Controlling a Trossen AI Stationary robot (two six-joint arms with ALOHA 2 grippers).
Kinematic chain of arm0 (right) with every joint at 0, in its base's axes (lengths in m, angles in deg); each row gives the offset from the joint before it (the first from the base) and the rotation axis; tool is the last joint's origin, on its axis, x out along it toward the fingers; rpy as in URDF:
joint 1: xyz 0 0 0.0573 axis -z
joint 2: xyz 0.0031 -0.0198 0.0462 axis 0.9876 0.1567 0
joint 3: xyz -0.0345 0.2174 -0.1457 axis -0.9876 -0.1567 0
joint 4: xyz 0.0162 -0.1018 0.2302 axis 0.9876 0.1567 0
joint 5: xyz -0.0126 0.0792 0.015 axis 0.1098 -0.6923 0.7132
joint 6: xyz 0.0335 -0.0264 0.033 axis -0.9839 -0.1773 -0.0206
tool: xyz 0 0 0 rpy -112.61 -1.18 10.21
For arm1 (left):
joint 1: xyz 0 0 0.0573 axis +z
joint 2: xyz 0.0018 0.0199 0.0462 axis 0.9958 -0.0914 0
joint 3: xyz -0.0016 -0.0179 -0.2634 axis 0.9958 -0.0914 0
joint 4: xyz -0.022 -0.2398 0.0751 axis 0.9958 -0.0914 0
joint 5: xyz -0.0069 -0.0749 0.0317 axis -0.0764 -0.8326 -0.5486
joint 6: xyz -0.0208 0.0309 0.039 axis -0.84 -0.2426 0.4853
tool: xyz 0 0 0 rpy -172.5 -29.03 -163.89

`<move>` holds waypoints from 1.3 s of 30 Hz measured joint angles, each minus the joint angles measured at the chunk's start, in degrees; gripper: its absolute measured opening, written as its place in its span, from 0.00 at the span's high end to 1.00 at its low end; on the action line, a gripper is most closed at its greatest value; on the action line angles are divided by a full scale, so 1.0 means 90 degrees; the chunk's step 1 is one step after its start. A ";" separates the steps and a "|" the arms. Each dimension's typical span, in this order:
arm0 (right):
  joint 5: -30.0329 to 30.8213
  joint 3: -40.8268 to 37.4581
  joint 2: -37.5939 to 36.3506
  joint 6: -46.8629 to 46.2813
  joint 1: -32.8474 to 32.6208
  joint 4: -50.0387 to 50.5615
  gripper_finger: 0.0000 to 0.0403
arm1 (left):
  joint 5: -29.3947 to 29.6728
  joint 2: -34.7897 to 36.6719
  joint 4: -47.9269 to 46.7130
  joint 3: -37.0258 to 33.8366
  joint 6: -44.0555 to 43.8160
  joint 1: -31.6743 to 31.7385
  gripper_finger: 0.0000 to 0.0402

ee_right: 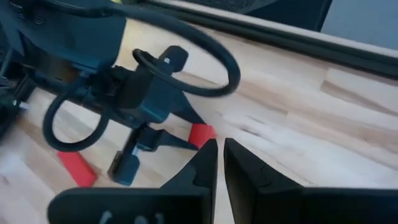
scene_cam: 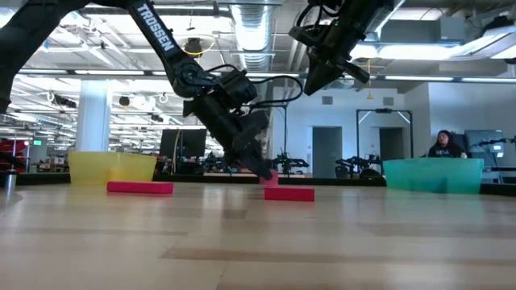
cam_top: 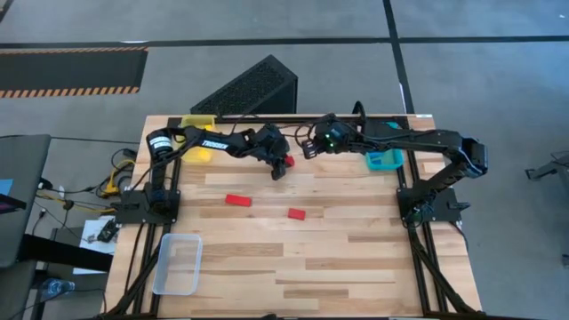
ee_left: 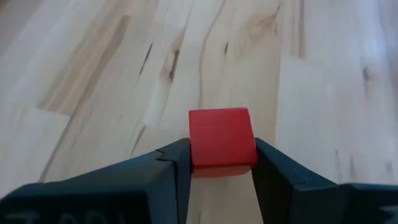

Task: Sort & place blocks by color
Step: Put the red square wooden block into the transparent bin

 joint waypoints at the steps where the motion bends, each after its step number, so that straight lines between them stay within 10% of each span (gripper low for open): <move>1: 0.0006 0.0000 0.0000 0.0013 0.0017 -0.0034 0.87 | -0.0080 0.0049 -0.0183 0.0060 -0.0096 0.0045 0.74; 18: -0.0367 0.0005 0.0956 0.2119 0.0466 -0.3305 0.87 | 0.0897 0.3393 -0.2091 -0.0587 -0.0404 0.0651 0.74; 25: -0.2248 0.0122 0.1476 0.2386 0.0881 -0.3561 0.87 | 0.1680 0.4593 -0.4596 -0.1198 -0.2301 0.0186 0.74; 39: -0.4750 0.0155 0.3099 0.3167 0.0361 -0.4183 0.87 | 0.1752 0.7342 -0.7678 -0.1761 -0.9513 -0.4573 0.74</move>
